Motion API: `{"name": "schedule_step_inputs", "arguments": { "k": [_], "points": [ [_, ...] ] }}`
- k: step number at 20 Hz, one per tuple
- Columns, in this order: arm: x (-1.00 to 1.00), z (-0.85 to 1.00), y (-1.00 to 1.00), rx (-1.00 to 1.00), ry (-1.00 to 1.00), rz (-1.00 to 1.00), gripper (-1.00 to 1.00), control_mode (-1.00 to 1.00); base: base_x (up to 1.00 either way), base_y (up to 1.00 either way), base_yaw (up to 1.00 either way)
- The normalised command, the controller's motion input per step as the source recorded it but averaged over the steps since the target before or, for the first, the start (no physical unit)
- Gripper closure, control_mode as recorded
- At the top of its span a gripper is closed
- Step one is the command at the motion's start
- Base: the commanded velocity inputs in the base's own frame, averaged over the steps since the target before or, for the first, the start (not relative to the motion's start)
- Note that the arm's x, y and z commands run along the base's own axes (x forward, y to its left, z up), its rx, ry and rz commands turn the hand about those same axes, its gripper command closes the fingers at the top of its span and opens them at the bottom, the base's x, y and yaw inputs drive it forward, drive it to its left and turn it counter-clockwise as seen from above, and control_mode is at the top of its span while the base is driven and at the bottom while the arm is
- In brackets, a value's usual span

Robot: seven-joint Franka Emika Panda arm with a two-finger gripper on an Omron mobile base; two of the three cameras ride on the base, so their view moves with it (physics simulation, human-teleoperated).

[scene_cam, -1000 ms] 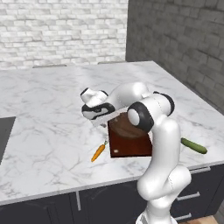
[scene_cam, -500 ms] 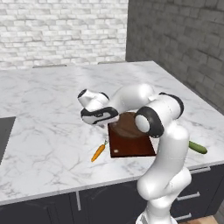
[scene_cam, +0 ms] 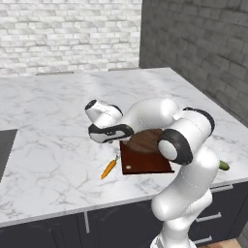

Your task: Place the two vegetables and bowl onto the tray for setting up a vegetable dip station.

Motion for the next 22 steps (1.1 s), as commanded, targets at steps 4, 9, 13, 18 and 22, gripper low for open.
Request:
{"name": "schedule_step_inputs", "arguments": {
  "k": [4, 9, 13, 18, 22],
  "points": [
    [-0.40, 0.10, 0.09, 0.11, -0.06, -0.01, -1.00, -1.00, 0.00, 0.00, 0.00],
    [-0.36, 0.00, 0.08, 0.18, -0.02, 0.00, -1.00, -1.00, 0.00, 0.00, 0.00],
    [-0.33, 0.00, 0.09, 0.22, 0.00, 0.00, -1.00, -1.00, 0.00, 0.00, 0.00],
    [-0.28, -0.08, 0.12, 0.15, -0.08, 0.00, -1.00, -1.00, 0.00, 0.00, 0.00],
    [-0.15, -0.19, 0.08, 0.13, 0.00, 0.00, -1.00, -1.00, 0.00, 0.00, 0.00]
  ]
}}
